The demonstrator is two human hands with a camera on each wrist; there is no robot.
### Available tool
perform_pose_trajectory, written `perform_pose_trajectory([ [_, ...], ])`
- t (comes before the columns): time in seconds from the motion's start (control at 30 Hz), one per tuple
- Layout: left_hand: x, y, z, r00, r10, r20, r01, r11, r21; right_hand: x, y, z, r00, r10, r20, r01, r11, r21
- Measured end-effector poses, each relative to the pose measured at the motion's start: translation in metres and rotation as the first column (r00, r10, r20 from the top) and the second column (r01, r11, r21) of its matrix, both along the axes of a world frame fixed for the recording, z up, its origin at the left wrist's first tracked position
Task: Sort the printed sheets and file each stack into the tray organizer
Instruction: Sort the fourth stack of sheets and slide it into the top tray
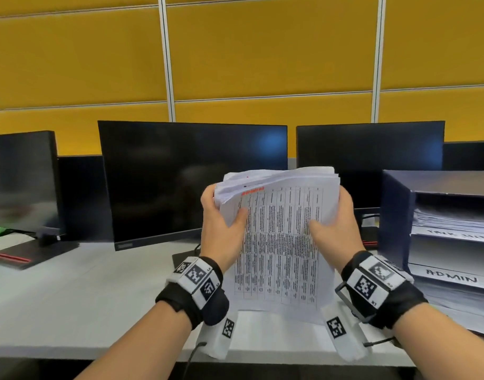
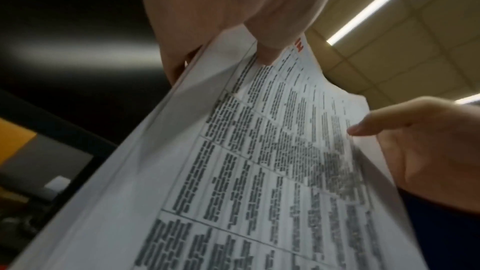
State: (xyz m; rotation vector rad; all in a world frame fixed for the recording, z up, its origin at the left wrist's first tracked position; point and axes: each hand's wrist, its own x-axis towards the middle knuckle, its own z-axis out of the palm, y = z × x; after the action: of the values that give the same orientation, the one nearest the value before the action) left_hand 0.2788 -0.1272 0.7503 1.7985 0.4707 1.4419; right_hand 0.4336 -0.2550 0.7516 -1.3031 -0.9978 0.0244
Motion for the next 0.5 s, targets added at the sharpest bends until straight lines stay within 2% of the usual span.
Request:
perform_pose_trajectory([
  [0.13, 0.0, -0.002, 0.005, 0.991, 0.047, -0.128, -0.031, 0.992, 0.125, -0.008, 0.002, 0.006, 0.991, 0.014, 0.136, -0.014, 1.0, -0.006],
  [0.2, 0.0, -0.004, 0.003, 0.98, 0.077, -0.183, -0.054, 0.99, 0.128, -0.011, 0.004, 0.005, 0.987, -0.009, 0.161, 0.009, 1.0, 0.003],
  [0.33, -0.004, -0.001, 0.001, 0.992, 0.042, -0.123, -0.041, 0.999, 0.01, -0.009, 0.001, 0.0, 1.0, -0.013, 0.024, 0.012, 0.999, 0.05],
  [0.5, -0.008, 0.002, -0.001, 0.991, -0.054, -0.125, 0.033, 0.986, -0.162, -0.007, 0.001, -0.007, 0.997, -0.028, -0.07, 0.026, 0.999, -0.027],
])
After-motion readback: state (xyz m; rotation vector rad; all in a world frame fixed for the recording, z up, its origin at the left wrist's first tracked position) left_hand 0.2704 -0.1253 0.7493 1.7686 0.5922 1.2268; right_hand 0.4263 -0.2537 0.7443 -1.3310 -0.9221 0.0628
